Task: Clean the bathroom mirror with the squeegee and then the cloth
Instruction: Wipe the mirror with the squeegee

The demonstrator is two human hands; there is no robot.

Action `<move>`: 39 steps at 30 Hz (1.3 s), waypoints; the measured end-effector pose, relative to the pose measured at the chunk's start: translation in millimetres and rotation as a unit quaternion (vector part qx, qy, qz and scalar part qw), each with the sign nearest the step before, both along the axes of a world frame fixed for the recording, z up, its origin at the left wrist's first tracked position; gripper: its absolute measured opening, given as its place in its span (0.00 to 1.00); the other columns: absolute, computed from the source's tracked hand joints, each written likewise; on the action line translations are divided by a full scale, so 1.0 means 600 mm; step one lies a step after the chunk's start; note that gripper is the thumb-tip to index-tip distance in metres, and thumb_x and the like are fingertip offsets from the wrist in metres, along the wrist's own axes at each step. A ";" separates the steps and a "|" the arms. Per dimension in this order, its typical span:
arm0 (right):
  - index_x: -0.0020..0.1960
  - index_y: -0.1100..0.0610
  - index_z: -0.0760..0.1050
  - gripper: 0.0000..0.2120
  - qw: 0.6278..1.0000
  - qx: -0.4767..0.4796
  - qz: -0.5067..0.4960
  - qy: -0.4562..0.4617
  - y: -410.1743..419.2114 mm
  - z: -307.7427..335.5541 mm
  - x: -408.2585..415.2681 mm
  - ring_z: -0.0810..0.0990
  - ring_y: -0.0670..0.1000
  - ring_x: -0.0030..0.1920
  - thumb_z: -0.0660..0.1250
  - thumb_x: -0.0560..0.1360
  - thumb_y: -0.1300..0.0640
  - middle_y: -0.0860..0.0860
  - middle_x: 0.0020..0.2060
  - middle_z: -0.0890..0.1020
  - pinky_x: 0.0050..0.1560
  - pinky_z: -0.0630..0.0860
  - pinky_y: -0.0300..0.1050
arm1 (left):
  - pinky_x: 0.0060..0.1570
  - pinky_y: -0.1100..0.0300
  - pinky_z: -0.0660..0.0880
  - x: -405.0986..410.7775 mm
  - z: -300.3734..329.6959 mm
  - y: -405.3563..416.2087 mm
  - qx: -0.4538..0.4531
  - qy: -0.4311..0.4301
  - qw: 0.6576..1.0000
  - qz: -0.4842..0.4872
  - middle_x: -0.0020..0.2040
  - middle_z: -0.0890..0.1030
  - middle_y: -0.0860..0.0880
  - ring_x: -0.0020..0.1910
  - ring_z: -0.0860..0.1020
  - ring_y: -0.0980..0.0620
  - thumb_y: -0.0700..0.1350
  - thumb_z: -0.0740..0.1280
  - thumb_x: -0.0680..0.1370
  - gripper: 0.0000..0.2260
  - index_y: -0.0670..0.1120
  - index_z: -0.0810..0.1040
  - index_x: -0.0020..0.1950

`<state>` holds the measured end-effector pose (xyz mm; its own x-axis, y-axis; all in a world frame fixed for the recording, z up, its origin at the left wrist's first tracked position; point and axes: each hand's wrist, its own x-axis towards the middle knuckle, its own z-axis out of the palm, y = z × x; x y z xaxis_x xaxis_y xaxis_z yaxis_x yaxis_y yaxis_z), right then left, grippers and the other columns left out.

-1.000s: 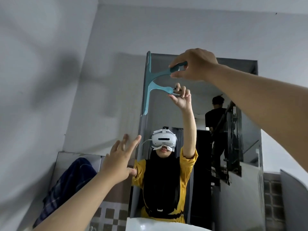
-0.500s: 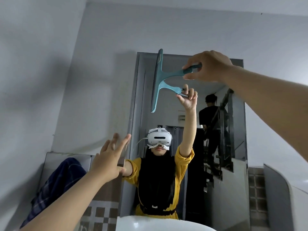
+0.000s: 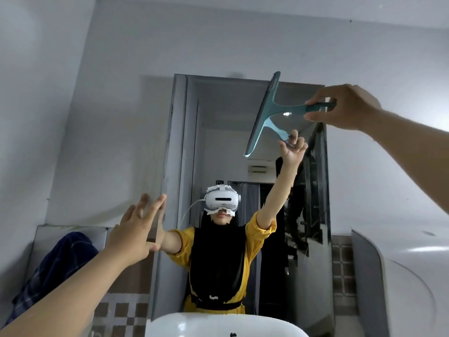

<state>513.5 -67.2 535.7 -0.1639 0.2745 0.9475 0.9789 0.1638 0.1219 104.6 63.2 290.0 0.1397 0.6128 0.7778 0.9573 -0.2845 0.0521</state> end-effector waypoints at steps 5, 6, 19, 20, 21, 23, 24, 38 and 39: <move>0.50 0.45 0.79 0.12 0.997 0.007 -0.032 0.069 -0.026 -0.034 0.081 0.77 0.56 0.40 0.72 0.70 0.41 0.51 0.36 0.80 0.40 0.73 0.46 | 0.68 0.50 0.64 0.016 0.006 -0.015 0.005 0.003 1.000 0.007 0.77 0.39 0.43 0.75 0.52 0.41 0.48 0.72 0.71 0.53 0.55 0.28 0.71; 0.50 0.45 0.79 0.13 0.996 0.002 -0.037 0.083 -0.029 -0.042 0.091 0.78 0.56 0.40 0.71 0.70 0.40 0.51 0.36 0.80 0.40 0.74 0.47 | 0.68 0.51 0.63 0.017 0.007 -0.017 0.003 0.001 1.000 0.006 0.77 0.40 0.42 0.75 0.53 0.42 0.48 0.72 0.71 0.52 0.53 0.29 0.72; 0.50 0.55 0.71 0.10 0.963 0.011 0.069 0.261 0.021 -0.182 -0.012 0.81 0.60 0.30 0.63 0.77 0.48 0.50 0.35 0.79 0.31 0.79 0.54 | 0.67 0.47 0.65 0.014 0.004 -0.007 -0.009 0.009 1.000 0.014 0.77 0.41 0.43 0.74 0.55 0.39 0.46 0.72 0.70 0.52 0.54 0.29 0.72; 0.49 0.55 0.71 0.10 0.952 0.024 0.089 0.291 0.029 -0.189 -0.028 0.81 0.61 0.33 0.63 0.77 0.48 0.49 0.35 0.79 0.33 0.80 0.56 | 0.67 0.47 0.65 0.011 0.004 -0.002 -0.016 0.002 1.000 0.011 0.77 0.42 0.43 0.74 0.54 0.39 0.46 0.72 0.70 0.51 0.53 0.32 0.74; 0.49 0.55 0.71 0.09 0.941 0.042 0.109 0.316 0.036 -0.194 -0.043 0.81 0.60 0.36 0.64 0.76 0.49 0.48 0.35 0.78 0.36 0.80 0.56 | 0.68 0.44 0.64 0.007 0.002 0.005 -0.026 -0.001 1.000 0.003 0.77 0.43 0.44 0.74 0.53 0.38 0.47 0.72 0.70 0.50 0.53 0.34 0.75; 0.48 0.55 0.73 0.09 0.920 0.074 0.133 0.362 0.046 -0.199 -0.071 0.81 0.57 0.39 0.65 0.76 0.49 0.48 0.37 0.77 0.41 0.79 0.52 | 0.68 0.38 0.62 -0.005 0.000 0.021 -0.042 -0.019 0.999 -0.013 0.78 0.45 0.45 0.74 0.51 0.38 0.48 0.73 0.69 0.50 0.54 0.38 0.76; 0.48 0.55 0.74 0.09 0.908 0.086 0.141 0.384 0.051 -0.202 -0.084 0.80 0.55 0.40 0.66 0.75 0.49 0.47 0.37 0.77 0.42 0.77 0.49 | 0.68 0.37 0.61 -0.008 -0.002 0.025 -0.046 -0.024 0.998 -0.017 0.78 0.45 0.45 0.74 0.50 0.38 0.48 0.73 0.68 0.49 0.55 0.40 0.76; 0.53 0.61 0.69 0.09 0.711 0.103 0.337 0.609 0.070 -0.218 -0.336 0.69 0.33 0.16 0.65 0.78 0.57 0.47 0.32 0.70 0.16 0.62 0.27 | 0.58 0.47 0.75 -0.002 -0.009 0.014 0.002 -0.016 1.000 -0.022 0.77 0.40 0.43 0.74 0.49 0.35 0.46 0.72 0.70 0.53 0.61 0.29 0.71; 0.55 0.62 0.69 0.10 0.706 0.097 0.346 0.610 0.068 -0.220 -0.353 0.68 0.31 0.16 0.65 0.78 0.58 0.47 0.32 0.69 0.15 0.61 0.27 | 0.57 0.46 0.75 -0.003 -0.010 0.016 0.002 -0.015 1.000 -0.023 0.77 0.40 0.43 0.74 0.50 0.35 0.46 0.73 0.70 0.53 0.61 0.29 0.71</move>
